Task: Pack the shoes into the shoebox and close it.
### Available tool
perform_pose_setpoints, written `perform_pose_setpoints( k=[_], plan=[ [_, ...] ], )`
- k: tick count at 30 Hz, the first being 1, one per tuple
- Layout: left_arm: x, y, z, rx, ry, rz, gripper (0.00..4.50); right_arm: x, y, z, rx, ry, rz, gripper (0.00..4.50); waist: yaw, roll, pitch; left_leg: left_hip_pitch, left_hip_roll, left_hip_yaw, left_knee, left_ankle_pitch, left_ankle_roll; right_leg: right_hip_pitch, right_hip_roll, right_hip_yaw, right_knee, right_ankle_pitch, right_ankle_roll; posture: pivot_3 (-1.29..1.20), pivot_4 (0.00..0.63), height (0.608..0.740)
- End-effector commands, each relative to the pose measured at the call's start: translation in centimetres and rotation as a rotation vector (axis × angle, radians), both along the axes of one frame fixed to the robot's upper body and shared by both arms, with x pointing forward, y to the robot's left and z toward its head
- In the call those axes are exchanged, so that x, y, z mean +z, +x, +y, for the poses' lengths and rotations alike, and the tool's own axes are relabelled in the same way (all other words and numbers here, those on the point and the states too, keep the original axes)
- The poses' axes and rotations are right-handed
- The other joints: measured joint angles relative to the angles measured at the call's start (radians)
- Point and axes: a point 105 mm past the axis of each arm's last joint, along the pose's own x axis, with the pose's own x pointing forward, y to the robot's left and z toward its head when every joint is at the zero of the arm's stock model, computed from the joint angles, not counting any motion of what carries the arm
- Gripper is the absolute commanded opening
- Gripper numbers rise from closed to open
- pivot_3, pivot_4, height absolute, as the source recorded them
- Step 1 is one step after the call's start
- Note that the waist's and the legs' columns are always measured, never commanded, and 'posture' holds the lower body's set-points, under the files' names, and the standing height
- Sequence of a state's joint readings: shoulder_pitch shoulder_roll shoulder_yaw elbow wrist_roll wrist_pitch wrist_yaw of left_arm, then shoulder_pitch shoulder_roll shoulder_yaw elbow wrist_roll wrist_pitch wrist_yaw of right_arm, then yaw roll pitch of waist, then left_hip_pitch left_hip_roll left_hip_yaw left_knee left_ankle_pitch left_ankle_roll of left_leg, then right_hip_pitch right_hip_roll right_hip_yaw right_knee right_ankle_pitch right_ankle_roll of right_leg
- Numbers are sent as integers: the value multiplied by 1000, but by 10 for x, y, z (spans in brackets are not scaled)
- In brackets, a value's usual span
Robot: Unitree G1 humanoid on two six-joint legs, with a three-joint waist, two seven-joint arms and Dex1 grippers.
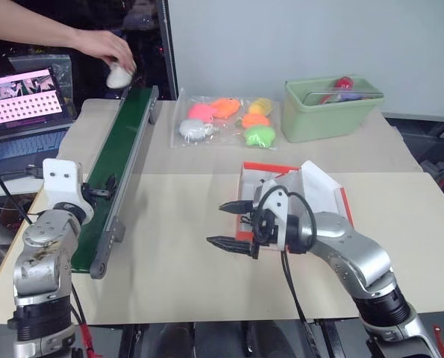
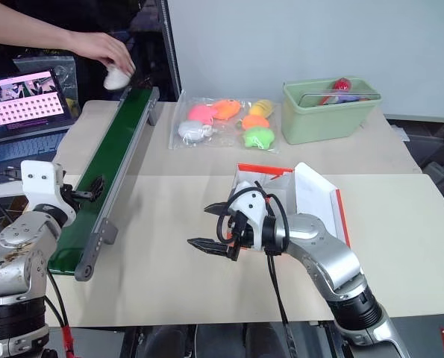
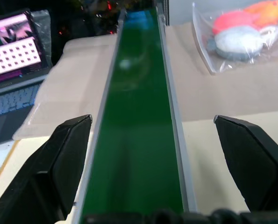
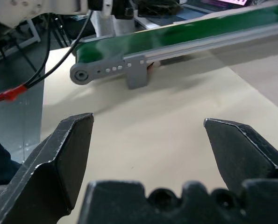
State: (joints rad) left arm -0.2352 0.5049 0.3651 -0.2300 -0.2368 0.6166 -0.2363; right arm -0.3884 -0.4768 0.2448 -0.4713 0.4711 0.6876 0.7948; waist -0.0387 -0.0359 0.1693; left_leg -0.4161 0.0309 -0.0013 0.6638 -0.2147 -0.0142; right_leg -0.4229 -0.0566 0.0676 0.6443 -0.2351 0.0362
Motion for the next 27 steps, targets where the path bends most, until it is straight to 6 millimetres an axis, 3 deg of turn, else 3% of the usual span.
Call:
perform_pose_setpoints(
  k=[1,17,22,27],
  plan=[
    [13,4,-3,-15,30,-31,4500,11,2,-1,-11,10,-59,4455,0,0,0,0,0,0,0,0,0,0,0,0,0,0,0,0,150,729],
    [10,9,-1,-14,39,-1,4500,9,7,0,-50,16,-39,4455,-1,0,0,0,0,0,0,0,0,0,0,0,0,0,0,0,150,729],
    [7,9,-1,13,3,77,4500,8,5,0,-49,15,-36,4455,-1,0,0,0,0,0,0,0,0,0,0,0,0,0,0,0,150,729],
    [16,10,-1,25,8,122,4500,9,7,0,-56,20,-34,4455,-2,0,0,0,0,0,0,0,0,0,0,0,1,0,0,0,150,729]
  ],
)
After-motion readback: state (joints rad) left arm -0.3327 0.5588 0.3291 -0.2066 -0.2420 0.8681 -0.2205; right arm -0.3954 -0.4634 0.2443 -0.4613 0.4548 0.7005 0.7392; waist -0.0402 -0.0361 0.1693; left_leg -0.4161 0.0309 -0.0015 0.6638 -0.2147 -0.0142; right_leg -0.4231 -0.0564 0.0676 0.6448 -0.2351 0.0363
